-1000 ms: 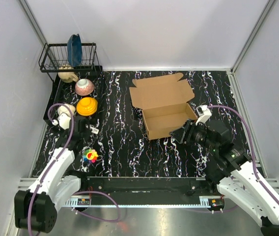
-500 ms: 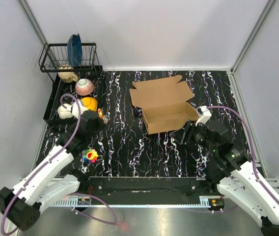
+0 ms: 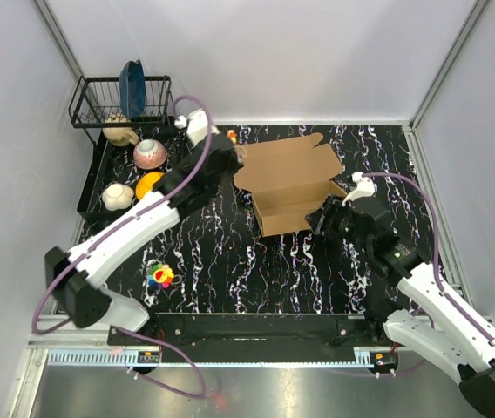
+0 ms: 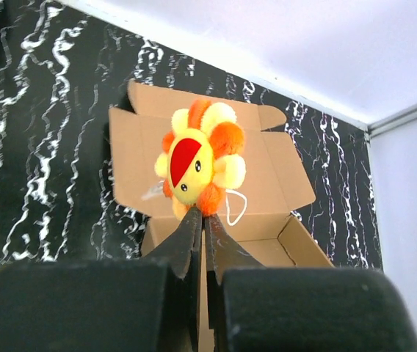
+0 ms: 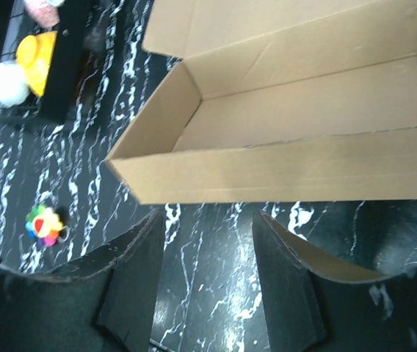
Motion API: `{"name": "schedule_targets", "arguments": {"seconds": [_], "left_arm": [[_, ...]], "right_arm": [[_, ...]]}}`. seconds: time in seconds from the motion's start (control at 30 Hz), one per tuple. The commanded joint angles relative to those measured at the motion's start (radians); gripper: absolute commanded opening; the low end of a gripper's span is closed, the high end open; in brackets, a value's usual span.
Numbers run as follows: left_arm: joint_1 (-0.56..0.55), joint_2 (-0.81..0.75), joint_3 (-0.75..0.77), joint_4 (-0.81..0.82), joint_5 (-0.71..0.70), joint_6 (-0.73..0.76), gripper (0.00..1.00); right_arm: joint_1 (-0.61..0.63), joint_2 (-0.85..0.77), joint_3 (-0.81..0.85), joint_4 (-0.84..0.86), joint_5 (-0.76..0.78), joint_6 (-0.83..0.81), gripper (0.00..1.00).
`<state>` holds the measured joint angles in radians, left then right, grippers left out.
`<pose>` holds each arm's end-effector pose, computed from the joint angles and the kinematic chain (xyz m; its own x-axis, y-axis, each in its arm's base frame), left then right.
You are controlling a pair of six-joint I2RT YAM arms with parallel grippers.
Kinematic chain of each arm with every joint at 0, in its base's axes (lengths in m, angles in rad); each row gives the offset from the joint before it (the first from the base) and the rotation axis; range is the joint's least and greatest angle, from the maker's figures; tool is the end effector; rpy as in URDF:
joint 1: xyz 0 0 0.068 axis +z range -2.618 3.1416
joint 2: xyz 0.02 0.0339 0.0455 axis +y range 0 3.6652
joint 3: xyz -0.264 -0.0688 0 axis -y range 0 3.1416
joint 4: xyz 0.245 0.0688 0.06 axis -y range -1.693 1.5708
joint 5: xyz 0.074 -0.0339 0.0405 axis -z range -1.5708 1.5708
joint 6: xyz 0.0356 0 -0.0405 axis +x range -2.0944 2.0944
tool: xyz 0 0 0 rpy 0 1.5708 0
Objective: Fold the paper box
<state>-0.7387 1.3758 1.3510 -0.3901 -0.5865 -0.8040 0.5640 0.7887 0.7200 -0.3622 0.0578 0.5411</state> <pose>0.2425 -0.1942 0.3846 -0.3410 -0.5007 -0.7956 -0.0853 0.8593 -0.5042 0.1549 0.0956 0.2981 -0.5546 0.2576 -0.7912 -0.2376 0.8622 0.4473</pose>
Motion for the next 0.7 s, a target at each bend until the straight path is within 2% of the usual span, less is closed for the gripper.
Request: {"name": "schedule_targets", "arguments": {"seconds": [0.0, 0.13, 0.4, 0.67], "left_arm": [[-0.04, 0.123, 0.161, 0.045, 0.016, 0.137, 0.0], [-0.085, 0.244, 0.255, 0.033, 0.025, 0.228, 0.0], [-0.151, 0.428, 0.333, 0.025, 0.096, 0.327, 0.0], [-0.28, 0.503, 0.329, -0.03, 0.093, 0.413, 0.0]], "right_arm": [[0.005, 0.021, 0.09, 0.075, 0.152, -0.041, 0.57], [0.007, -0.017, 0.096, 0.04, 0.209, -0.069, 0.57], [0.005, -0.054, 0.056, 0.003, 0.254, -0.067, 0.58], [0.005, -0.091, 0.041, -0.034, 0.29, -0.092, 0.58]]}}
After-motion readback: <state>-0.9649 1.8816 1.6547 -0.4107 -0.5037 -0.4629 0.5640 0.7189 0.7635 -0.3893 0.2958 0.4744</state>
